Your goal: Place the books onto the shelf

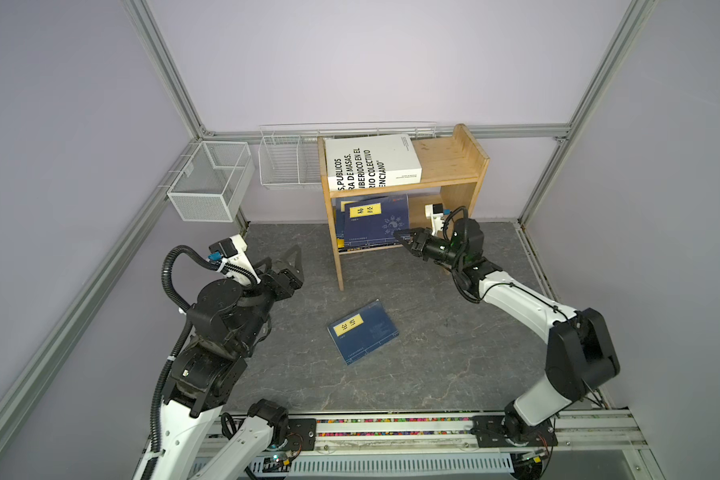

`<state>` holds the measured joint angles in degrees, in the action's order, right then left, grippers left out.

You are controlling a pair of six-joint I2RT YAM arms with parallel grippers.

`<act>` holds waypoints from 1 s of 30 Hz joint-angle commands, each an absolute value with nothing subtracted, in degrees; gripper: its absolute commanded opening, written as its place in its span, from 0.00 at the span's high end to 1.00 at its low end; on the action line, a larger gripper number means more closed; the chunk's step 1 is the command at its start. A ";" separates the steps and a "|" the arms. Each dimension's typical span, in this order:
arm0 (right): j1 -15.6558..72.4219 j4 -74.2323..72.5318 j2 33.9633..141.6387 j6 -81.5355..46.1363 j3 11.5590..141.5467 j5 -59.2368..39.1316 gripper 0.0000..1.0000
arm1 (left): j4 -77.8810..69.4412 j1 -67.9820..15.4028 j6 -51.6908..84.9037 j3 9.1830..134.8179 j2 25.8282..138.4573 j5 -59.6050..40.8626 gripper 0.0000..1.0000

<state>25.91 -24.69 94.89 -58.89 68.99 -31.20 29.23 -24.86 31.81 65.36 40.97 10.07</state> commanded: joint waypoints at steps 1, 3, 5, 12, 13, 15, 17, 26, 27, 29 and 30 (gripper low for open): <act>25.91 -29.09 96.33 -59.28 72.51 -32.04 0.93 | 29.71 -24.85 30.59 64.22 41.37 10.73 0.15; 25.92 -29.99 97.17 -59.89 73.06 -31.91 0.93 | 29.53 -24.83 30.76 63.77 41.63 10.60 0.14; 25.88 -30.07 97.52 -60.20 73.65 -31.60 0.93 | 29.30 -24.81 30.95 63.46 41.79 10.34 0.14; 25.99 -27.89 98.53 -60.33 76.32 -30.60 0.93 | 27.70 -24.83 31.76 61.99 42.78 9.28 0.13; 26.05 -27.71 99.12 -60.51 76.96 -30.75 0.93 | 27.48 -24.80 31.73 61.81 42.89 9.11 0.13; 26.27 -27.57 100.48 -61.02 77.98 -30.93 0.93 | 27.15 -24.83 31.91 61.62 42.89 8.63 0.13; 26.49 -27.69 101.78 -61.47 79.04 -31.29 0.93 | 26.69 -24.79 32.14 61.31 44.79 8.26 0.13; 27.01 -20.92 105.38 -58.30 84.40 -32.32 0.92 | 25.87 -24.79 32.10 60.57 46.01 7.72 0.12; 27.07 -19.33 105.42 -57.78 84.90 -32.55 0.92 | 25.84 -24.79 32.08 60.47 46.05 7.77 0.12; 27.03 -16.88 105.27 -56.65 85.68 -32.69 0.92 | 25.77 -24.79 32.05 60.38 46.33 8.00 0.12; 26.96 -15.61 105.22 -56.16 86.14 -33.02 0.92 | 25.71 -24.80 32.08 60.34 46.40 8.04 0.12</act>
<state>26.15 -18.81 104.92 -58.63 84.23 -31.57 26.68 -24.86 32.32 61.06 46.41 7.86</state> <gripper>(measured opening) 0.113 0.884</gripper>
